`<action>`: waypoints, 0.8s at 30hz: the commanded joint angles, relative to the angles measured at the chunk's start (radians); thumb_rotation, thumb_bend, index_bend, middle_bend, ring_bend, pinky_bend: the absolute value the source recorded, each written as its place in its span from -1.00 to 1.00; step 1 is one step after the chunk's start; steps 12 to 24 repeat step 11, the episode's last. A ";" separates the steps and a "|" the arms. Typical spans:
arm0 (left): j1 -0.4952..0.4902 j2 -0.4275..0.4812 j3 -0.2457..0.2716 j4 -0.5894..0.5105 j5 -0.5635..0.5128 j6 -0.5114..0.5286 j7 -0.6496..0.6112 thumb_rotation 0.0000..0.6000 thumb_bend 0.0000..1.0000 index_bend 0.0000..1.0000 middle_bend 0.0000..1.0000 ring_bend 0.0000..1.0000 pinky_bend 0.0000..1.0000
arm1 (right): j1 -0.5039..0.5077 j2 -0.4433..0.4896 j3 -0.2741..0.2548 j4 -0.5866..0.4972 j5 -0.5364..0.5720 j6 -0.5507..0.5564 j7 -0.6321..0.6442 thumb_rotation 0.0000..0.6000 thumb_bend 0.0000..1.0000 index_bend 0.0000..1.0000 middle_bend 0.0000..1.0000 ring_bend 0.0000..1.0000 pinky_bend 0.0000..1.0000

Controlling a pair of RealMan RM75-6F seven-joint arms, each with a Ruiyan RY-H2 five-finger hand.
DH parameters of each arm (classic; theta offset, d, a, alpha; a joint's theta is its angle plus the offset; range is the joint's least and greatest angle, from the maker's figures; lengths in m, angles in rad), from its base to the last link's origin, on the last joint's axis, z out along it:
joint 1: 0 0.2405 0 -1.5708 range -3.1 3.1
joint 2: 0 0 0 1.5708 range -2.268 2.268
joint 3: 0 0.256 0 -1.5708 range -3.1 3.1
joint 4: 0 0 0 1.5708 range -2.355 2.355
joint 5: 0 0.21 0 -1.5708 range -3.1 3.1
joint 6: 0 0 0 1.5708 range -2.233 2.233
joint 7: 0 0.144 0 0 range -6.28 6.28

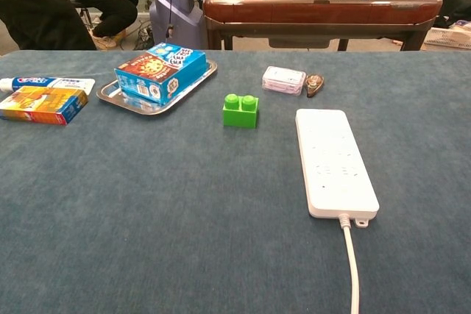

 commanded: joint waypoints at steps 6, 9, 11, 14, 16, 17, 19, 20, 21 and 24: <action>-0.001 0.000 0.007 -0.006 0.011 -0.001 0.006 1.00 -0.35 -0.21 -0.06 0.00 0.43 | -0.098 -0.002 0.014 0.086 -0.014 0.118 0.186 1.00 0.07 -0.53 -0.26 -0.26 -0.09; 0.002 -0.001 0.013 -0.012 0.021 0.002 0.012 1.00 -0.35 -0.21 -0.06 0.00 0.43 | -0.106 0.002 0.018 0.102 -0.028 0.125 0.229 1.00 0.07 -0.53 -0.26 -0.26 -0.09; 0.001 -0.001 0.014 -0.013 0.025 0.001 0.013 1.00 -0.35 -0.21 -0.06 0.00 0.43 | -0.106 0.007 0.018 0.106 -0.032 0.115 0.246 1.00 0.07 -0.53 -0.26 -0.26 -0.09; 0.001 -0.001 0.014 -0.013 0.025 0.001 0.013 1.00 -0.35 -0.21 -0.06 0.00 0.43 | -0.106 0.007 0.018 0.106 -0.032 0.115 0.246 1.00 0.07 -0.53 -0.26 -0.26 -0.09; 0.001 -0.001 0.014 -0.013 0.025 0.001 0.013 1.00 -0.35 -0.21 -0.06 0.00 0.43 | -0.106 0.007 0.018 0.106 -0.032 0.115 0.246 1.00 0.07 -0.53 -0.26 -0.26 -0.09; 0.001 -0.001 0.014 -0.013 0.025 0.001 0.013 1.00 -0.35 -0.21 -0.06 0.00 0.43 | -0.106 0.007 0.018 0.106 -0.032 0.115 0.246 1.00 0.07 -0.53 -0.26 -0.26 -0.09; 0.001 -0.001 0.014 -0.013 0.025 0.001 0.013 1.00 -0.35 -0.21 -0.06 0.00 0.43 | -0.106 0.007 0.018 0.106 -0.032 0.115 0.246 1.00 0.07 -0.53 -0.26 -0.26 -0.09; 0.001 -0.001 0.014 -0.013 0.025 0.001 0.013 1.00 -0.35 -0.21 -0.06 0.00 0.43 | -0.106 0.007 0.018 0.106 -0.032 0.115 0.246 1.00 0.07 -0.53 -0.26 -0.26 -0.09; 0.001 -0.001 0.014 -0.013 0.025 0.001 0.013 1.00 -0.35 -0.21 -0.06 0.00 0.43 | -0.106 0.007 0.018 0.106 -0.032 0.115 0.246 1.00 0.07 -0.53 -0.26 -0.26 -0.09; 0.001 -0.001 0.014 -0.013 0.025 0.001 0.013 1.00 -0.35 -0.21 -0.06 0.00 0.43 | -0.106 0.007 0.018 0.106 -0.032 0.115 0.246 1.00 0.07 -0.53 -0.26 -0.26 -0.09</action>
